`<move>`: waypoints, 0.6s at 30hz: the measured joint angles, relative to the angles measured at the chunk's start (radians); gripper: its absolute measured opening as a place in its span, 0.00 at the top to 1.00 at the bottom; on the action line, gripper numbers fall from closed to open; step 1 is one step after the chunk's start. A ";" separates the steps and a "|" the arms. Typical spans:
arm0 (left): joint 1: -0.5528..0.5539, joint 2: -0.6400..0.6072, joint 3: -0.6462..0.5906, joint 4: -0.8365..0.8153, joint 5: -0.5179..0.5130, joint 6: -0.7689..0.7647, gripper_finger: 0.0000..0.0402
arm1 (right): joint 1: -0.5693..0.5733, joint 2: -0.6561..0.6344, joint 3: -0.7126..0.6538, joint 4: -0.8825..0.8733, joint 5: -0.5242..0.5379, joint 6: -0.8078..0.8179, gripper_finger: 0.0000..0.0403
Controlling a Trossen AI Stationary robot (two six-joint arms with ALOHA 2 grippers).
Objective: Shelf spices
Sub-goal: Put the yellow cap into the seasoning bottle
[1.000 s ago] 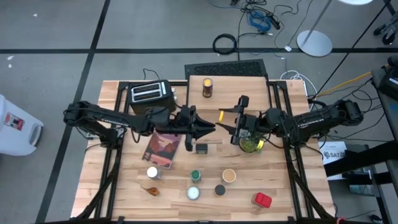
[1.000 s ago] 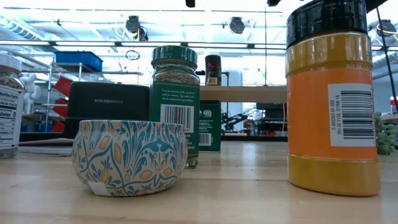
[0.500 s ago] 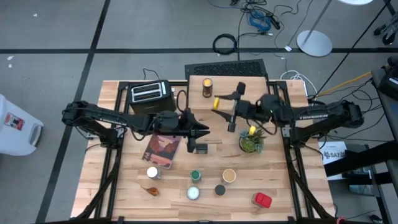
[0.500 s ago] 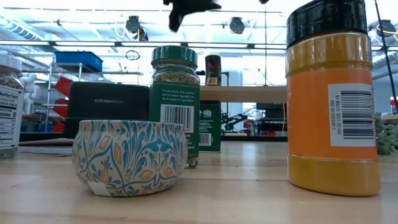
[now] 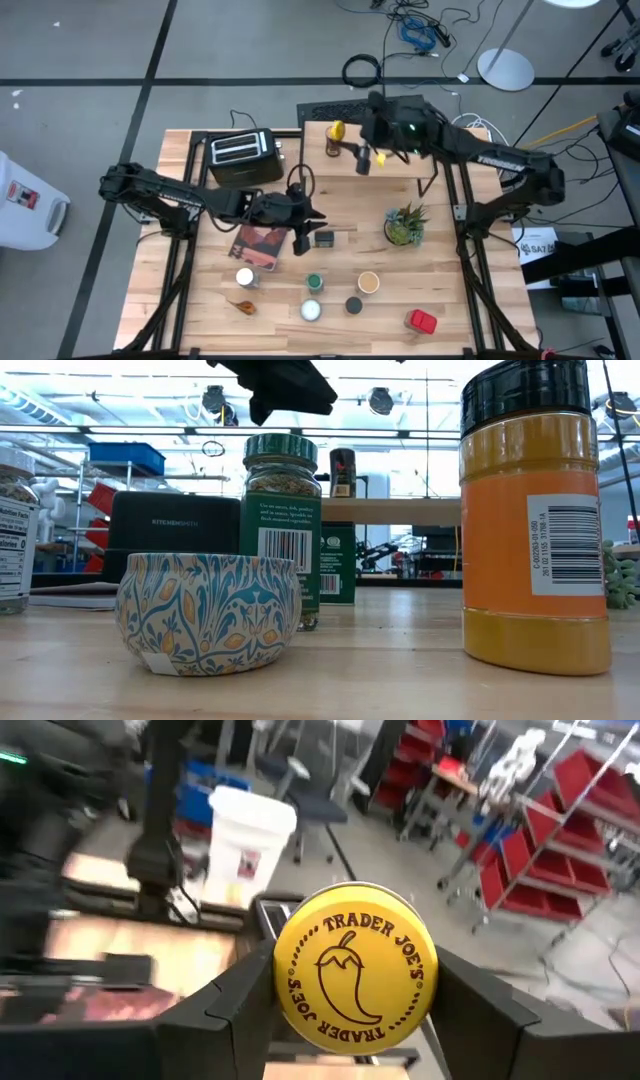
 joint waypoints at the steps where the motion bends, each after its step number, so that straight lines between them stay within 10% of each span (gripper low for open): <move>1: -0.004 0.000 0.000 -0.004 -0.002 0.000 0.75 | -0.015 0.024 0.037 -0.044 -0.011 -0.003 0.48; 18: -0.018 0.000 -0.001 -0.006 -0.003 0.000 0.75 | -0.239 0.417 0.614 -0.712 -0.178 -0.056 0.48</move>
